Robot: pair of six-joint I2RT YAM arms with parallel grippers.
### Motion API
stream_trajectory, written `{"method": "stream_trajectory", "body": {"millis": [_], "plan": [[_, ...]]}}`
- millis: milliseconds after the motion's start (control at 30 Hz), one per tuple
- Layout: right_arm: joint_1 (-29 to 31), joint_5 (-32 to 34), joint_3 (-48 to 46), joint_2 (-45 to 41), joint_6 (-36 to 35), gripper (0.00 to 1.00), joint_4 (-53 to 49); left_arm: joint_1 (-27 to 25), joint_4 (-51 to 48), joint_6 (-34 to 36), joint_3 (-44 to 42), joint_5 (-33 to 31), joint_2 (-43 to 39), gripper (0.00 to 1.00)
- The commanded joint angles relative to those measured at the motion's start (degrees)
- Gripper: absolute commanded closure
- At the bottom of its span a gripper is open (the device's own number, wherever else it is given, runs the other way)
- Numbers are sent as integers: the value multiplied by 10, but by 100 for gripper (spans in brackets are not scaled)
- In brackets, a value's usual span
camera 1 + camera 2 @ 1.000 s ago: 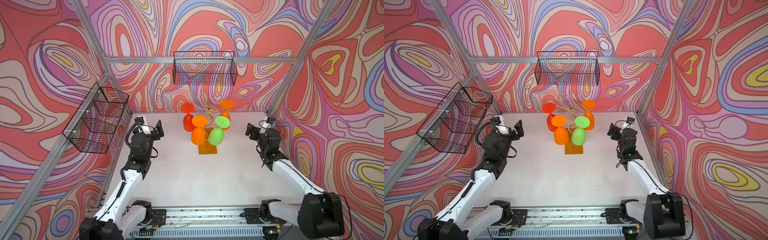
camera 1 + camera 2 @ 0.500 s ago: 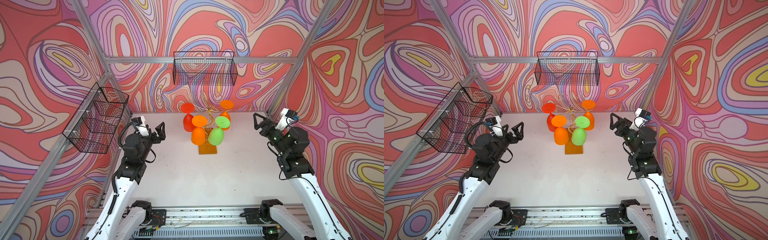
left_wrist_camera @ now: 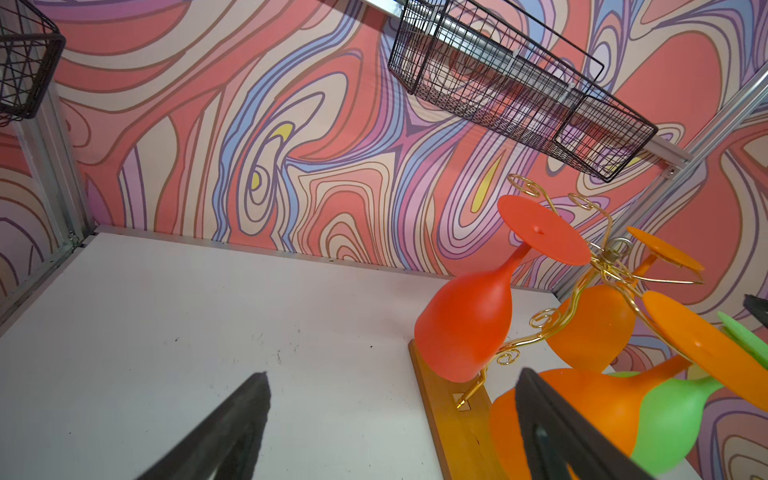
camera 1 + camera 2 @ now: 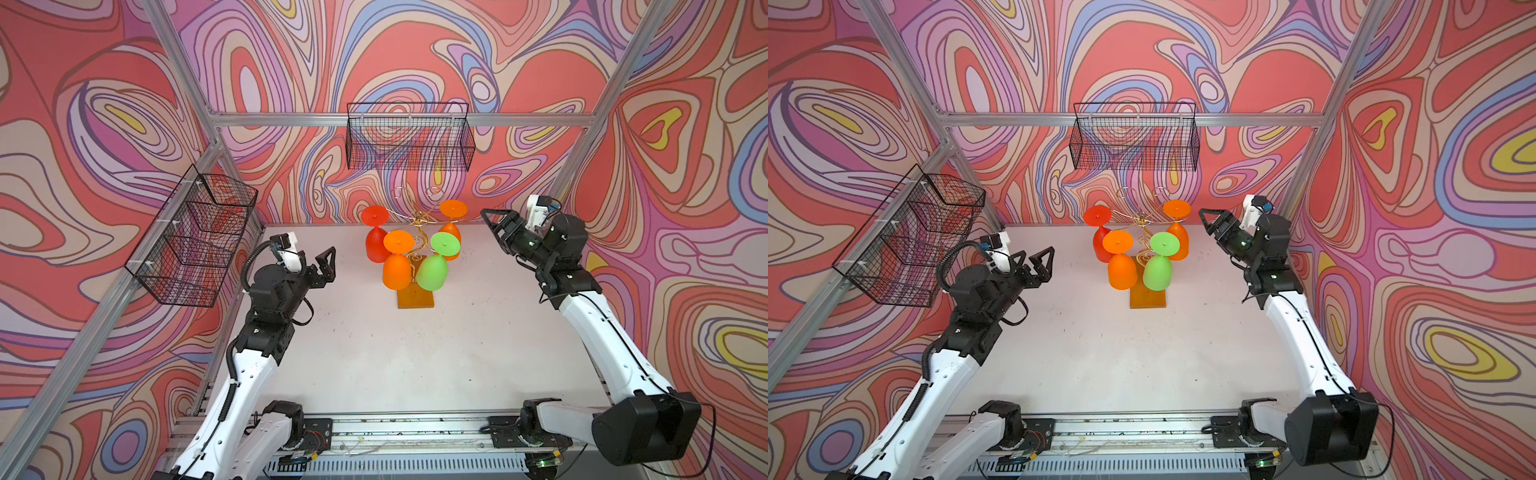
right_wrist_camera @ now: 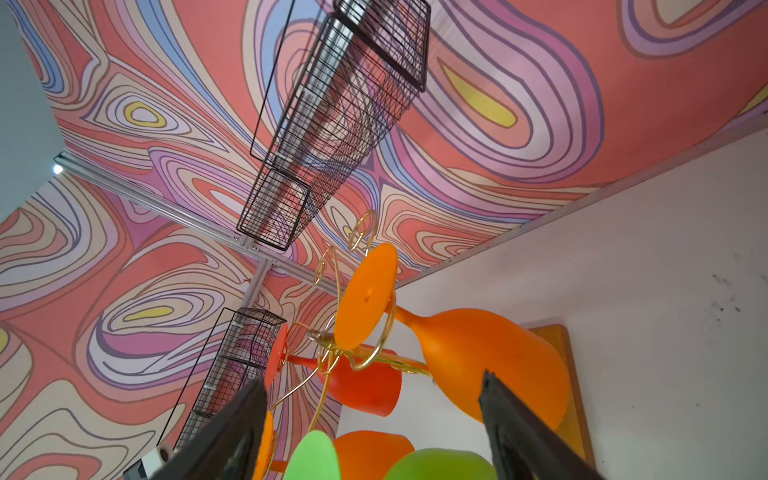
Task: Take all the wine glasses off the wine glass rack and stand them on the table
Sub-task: 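Raise both arms and move the right gripper toward the farthest orange glass, then close the right gripper on the orange glass's foot on the rack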
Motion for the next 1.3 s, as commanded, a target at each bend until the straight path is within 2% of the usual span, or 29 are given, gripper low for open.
{"method": "stream_trajectory", "body": {"millis": [0, 267, 467, 967, 1267], "plan": [[-7, -37, 11, 14, 56, 23, 70, -3, -7, -4, -1, 12, -7, 9], [-6, -64, 44, 72, 94, 35, 110, -3, -12, 2, 0, 10, -9, 9], [-6, -63, 57, 88, 78, 43, 93, -4, -10, 3, 0, 8, -5, 9], [-6, -73, 70, 133, 85, 49, 116, -4, -9, 6, 0, 13, 3, 9], [-6, -85, 92, 164, 89, 56, 122, -4, -16, 12, 3, 8, 2, 9]]}}
